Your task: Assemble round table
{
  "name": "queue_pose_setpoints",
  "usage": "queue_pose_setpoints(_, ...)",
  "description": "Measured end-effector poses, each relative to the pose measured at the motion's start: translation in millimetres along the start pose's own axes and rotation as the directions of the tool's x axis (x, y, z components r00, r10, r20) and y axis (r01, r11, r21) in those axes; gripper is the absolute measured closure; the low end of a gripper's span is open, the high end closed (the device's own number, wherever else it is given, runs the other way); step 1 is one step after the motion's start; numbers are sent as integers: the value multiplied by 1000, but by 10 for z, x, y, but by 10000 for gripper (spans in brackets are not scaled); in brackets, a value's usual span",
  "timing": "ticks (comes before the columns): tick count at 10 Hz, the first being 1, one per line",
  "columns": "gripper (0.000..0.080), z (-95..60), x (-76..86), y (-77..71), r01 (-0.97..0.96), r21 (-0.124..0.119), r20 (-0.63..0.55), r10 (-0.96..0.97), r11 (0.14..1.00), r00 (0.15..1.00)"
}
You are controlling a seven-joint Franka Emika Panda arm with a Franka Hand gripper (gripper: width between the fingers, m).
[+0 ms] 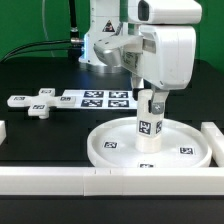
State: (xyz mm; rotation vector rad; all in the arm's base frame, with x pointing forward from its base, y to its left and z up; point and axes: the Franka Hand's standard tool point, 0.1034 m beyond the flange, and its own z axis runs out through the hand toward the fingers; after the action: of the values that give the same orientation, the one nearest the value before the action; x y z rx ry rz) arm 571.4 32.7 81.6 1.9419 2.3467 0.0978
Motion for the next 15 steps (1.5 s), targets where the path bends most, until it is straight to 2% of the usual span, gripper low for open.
queue_pose_setpoints(4,150,33,55,-39,-26,9,-3,26,1000,1000)
queue_pose_setpoints(5,279,32,52,-37,-26,9,-3,26,1000,1000)
queue_pose_setpoints(6,279,34,45,-43,-28,11,-3,28,1000,1000)
queue_pose_setpoints(7,382,51,42,-83,-46,27,-2,46,999,999)
queue_pose_setpoints(10,384,53,41,-88,-80,29,-2,80,996,997)
queue_pose_setpoints(12,384,58,45,-99,-254,32,-1,254,967,967)
queue_pose_setpoints(15,385,63,68,-104,-566,32,9,566,824,824)
